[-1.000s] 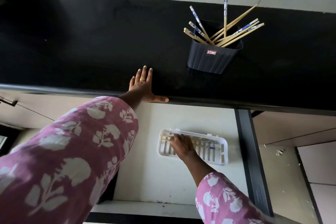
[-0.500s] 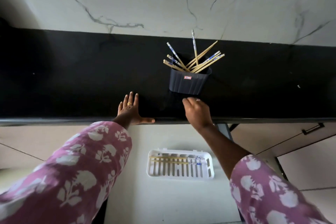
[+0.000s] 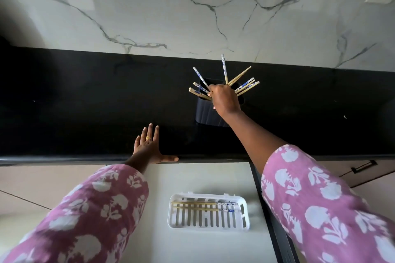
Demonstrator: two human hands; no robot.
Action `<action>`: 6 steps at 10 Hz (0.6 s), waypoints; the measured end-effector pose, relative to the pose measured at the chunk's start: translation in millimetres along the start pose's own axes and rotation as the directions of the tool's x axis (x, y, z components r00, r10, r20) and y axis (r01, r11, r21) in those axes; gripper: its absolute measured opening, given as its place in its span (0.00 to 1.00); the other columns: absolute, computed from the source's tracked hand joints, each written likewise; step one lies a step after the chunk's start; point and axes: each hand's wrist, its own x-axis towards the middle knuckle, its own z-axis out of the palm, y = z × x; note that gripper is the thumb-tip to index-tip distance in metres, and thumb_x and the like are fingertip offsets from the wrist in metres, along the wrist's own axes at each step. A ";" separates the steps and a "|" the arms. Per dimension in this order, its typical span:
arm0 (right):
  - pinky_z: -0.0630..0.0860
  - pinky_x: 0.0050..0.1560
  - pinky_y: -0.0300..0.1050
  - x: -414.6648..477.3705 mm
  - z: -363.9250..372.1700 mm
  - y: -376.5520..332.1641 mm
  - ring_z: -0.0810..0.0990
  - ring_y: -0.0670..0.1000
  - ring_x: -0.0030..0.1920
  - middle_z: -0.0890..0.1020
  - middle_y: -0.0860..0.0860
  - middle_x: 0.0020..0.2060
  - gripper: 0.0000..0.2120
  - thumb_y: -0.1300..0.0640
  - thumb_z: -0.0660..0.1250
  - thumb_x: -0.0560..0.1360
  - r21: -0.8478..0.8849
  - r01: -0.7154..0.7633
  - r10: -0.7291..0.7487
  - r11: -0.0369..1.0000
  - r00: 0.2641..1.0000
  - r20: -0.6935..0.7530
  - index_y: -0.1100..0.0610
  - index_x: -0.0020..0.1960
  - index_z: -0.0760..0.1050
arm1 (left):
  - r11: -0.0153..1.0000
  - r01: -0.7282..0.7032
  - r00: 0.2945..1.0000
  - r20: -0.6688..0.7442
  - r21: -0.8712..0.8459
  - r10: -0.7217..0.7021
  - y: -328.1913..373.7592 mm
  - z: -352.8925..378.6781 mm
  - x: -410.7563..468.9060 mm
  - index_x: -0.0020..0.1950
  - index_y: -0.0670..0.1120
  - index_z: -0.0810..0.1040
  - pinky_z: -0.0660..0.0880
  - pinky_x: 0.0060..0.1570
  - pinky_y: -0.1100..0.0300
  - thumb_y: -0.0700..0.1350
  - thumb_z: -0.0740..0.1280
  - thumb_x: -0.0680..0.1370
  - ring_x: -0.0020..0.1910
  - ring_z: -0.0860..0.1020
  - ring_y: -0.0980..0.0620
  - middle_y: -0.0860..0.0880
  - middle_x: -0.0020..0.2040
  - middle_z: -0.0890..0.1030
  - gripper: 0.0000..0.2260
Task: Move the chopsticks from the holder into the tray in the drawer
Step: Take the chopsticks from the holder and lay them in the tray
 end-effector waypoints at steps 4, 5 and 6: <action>0.77 0.45 0.55 18.1 3.1 -21.1 0.81 0.66 0.49 0.82 0.64 0.46 0.07 0.62 0.62 0.77 0.051 0.012 -0.015 0.999 0.998 0.063 0.61 0.51 0.77 | 1.000 0.008 0.999 -0.031 -0.004 -0.008 -0.2 0.8 -0.7 0.77 0.46 0.36 0.43 0.75 0.49 0.74 0.67 0.59 0.77 0.36 0.47 0.48 0.77 0.34 0.62; 0.77 0.45 0.53 17.8 -4.7 -24.3 0.81 0.64 0.49 0.83 0.62 0.47 0.07 0.63 0.62 0.77 0.067 0.045 -0.045 0.997 0.999 -0.003 0.61 0.52 0.77 | 1.000 0.005 0.999 -0.034 -0.008 -0.006 -0.5 1.2 -0.2 0.77 0.46 0.36 0.43 0.75 0.49 0.75 0.67 0.59 0.77 0.36 0.47 0.48 0.77 0.34 0.62; 0.77 0.43 0.50 19.6 -20.8 -24.7 0.82 0.62 0.48 0.84 0.61 0.47 0.08 0.61 0.62 0.78 0.118 0.059 -0.044 0.991 0.992 -0.119 0.62 0.53 0.78 | 1.000 0.008 1.000 -0.029 -0.016 -0.009 0.6 0.0 -2.5 0.77 0.46 0.35 0.43 0.75 0.50 0.74 0.67 0.59 0.76 0.36 0.47 0.48 0.77 0.34 0.62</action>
